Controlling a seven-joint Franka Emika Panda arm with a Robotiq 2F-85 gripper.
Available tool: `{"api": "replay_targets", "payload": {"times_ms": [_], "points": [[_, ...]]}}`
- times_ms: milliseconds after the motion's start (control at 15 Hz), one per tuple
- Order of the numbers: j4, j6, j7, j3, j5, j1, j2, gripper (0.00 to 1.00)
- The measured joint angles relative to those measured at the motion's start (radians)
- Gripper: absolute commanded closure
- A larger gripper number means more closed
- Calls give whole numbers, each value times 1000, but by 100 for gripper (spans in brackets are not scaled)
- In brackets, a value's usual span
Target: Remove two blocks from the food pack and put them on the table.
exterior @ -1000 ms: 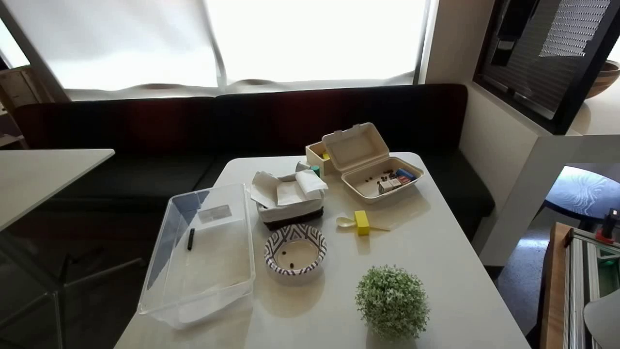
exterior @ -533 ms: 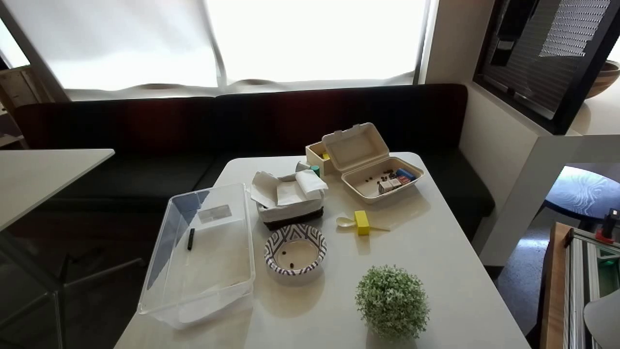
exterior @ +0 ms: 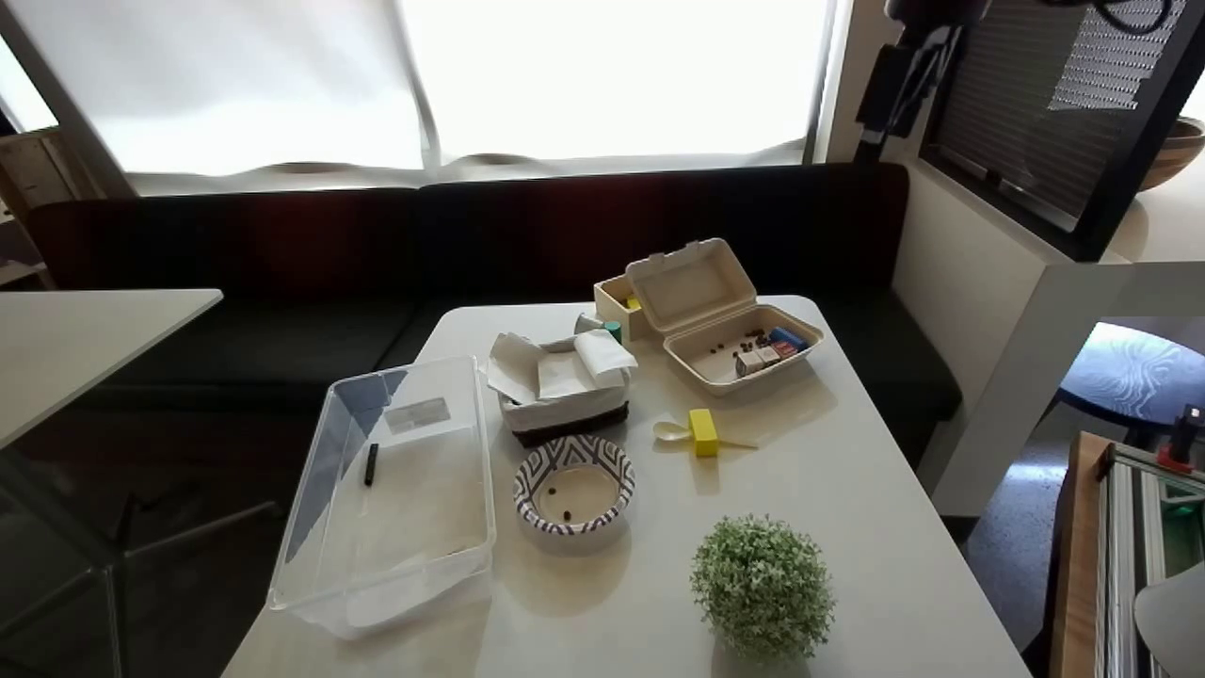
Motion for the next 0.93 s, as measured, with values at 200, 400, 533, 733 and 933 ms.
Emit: {"api": "replay_targets", "payload": {"times_ms": [200, 400, 533, 733, 933], "points": [[-1, 140, 35, -12, 0, -36, 131, 0], [2, 288, 97, -16, 2, -67, 264, 0], [6, 374, 127, -17, 2, -84, 347, 0], [23, 457, 155, -21, 1, -105, 463, 0], [38, 523, 158, -32, 1, -113, 564, 0]]}}
